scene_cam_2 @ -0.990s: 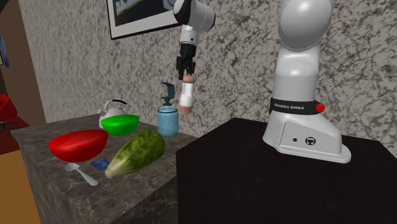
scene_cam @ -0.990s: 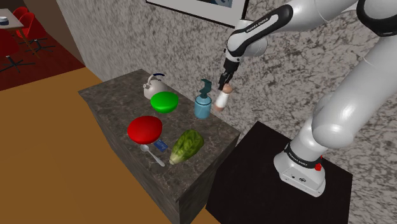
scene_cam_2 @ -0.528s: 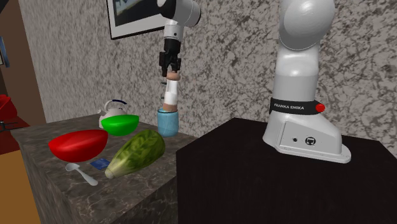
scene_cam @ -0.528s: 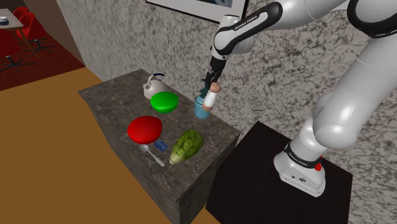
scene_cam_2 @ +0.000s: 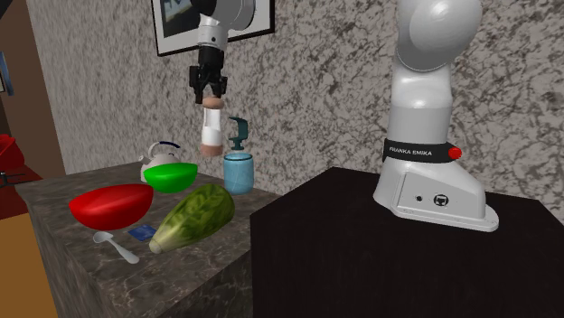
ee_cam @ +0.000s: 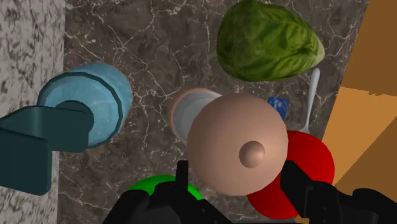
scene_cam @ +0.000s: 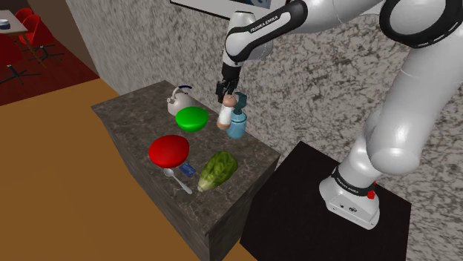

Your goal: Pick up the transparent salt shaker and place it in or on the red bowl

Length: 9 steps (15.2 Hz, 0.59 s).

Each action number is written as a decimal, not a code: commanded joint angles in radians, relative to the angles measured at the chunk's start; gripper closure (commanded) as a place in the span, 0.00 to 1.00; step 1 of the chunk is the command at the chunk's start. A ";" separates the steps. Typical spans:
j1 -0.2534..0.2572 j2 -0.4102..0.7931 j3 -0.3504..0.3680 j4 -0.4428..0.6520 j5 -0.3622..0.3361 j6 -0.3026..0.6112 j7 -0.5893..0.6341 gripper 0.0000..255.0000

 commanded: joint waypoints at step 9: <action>0.085 0.237 0.059 0.382 -0.014 -0.123 0.183 1.00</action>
